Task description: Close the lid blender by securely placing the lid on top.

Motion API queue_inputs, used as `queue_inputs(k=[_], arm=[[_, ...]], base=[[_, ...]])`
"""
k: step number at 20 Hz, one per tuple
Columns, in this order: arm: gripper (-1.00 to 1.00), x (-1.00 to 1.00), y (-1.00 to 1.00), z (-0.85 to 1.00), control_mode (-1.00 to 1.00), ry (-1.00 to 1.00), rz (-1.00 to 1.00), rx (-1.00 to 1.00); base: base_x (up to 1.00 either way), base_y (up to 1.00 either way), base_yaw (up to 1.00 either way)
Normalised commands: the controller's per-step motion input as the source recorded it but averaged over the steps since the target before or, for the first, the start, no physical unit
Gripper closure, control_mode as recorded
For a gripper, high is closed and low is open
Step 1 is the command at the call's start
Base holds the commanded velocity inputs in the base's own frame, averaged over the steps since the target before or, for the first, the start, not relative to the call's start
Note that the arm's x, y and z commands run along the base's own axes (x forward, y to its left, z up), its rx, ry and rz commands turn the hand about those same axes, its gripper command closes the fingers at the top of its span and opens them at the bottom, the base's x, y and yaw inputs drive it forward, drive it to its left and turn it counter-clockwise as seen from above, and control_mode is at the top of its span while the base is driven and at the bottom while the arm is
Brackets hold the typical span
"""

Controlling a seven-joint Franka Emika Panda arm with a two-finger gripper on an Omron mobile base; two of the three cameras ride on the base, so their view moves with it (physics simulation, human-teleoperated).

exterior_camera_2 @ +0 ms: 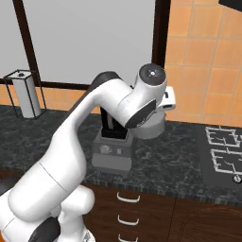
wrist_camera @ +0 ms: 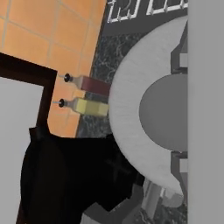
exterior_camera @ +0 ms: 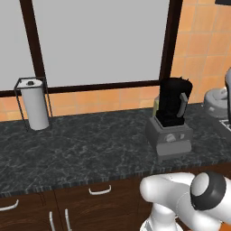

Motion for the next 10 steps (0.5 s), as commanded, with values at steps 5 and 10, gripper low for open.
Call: queue_inputs(k=[5,10], arm=[[1.0,-0.04,0.27,0.73,-1.0,-0.08,0.0,0.02],[1.0,0.0,0.28,0.62,-1.0,-0.01,0.0,0.07]], base=[[0.0,0.0,0.0],[0.0,0.0,0.0]])
